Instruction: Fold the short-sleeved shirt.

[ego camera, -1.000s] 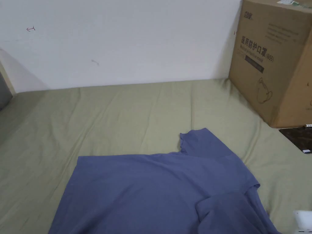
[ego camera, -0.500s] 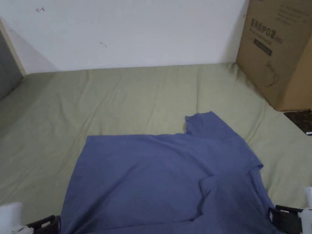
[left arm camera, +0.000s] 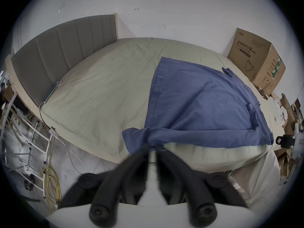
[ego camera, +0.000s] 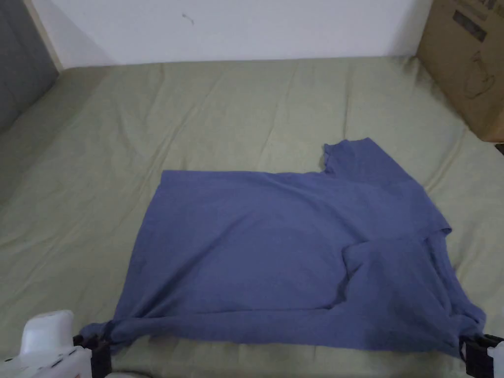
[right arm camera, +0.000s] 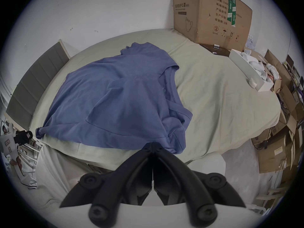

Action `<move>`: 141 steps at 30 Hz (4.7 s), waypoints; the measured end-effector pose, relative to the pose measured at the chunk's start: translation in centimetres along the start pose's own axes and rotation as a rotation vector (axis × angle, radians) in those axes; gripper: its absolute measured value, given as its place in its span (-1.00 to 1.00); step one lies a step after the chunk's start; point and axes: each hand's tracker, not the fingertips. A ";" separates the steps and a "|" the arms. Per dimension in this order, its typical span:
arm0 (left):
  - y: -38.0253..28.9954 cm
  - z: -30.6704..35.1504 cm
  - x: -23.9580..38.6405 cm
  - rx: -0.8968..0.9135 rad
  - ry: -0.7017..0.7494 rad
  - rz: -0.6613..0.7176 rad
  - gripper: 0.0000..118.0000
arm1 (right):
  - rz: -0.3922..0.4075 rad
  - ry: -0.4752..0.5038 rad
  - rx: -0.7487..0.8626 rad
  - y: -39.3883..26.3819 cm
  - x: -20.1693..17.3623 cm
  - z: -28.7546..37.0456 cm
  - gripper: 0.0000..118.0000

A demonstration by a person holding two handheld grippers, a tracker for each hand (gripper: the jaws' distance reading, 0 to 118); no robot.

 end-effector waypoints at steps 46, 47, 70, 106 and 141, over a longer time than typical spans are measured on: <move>5.2 -3.9 1.1 -0.089 0.043 -0.082 -1.00 | 0.071 -0.013 -0.016 4.2 1.2 -3.6 -0.95; 6.1 -3.8 1.2 -0.079 0.043 -0.079 -1.00 | 0.062 -0.004 -0.012 5.0 1.5 -3.5 -0.95; 17.1 -16.1 3.6 -0.125 0.100 -0.198 0.63 | -0.072 -0.052 -0.072 14.3 2.4 -12.2 0.04; 8.9 -13.9 0.0 -0.161 0.043 -0.002 -0.96 | -0.123 -0.045 -0.073 4.5 0.9 -6.2 -1.00; 7.5 -5.1 -0.4 -0.172 -0.050 -0.151 -0.96 | -0.034 -0.135 -0.126 8.0 3.1 -3.8 -0.88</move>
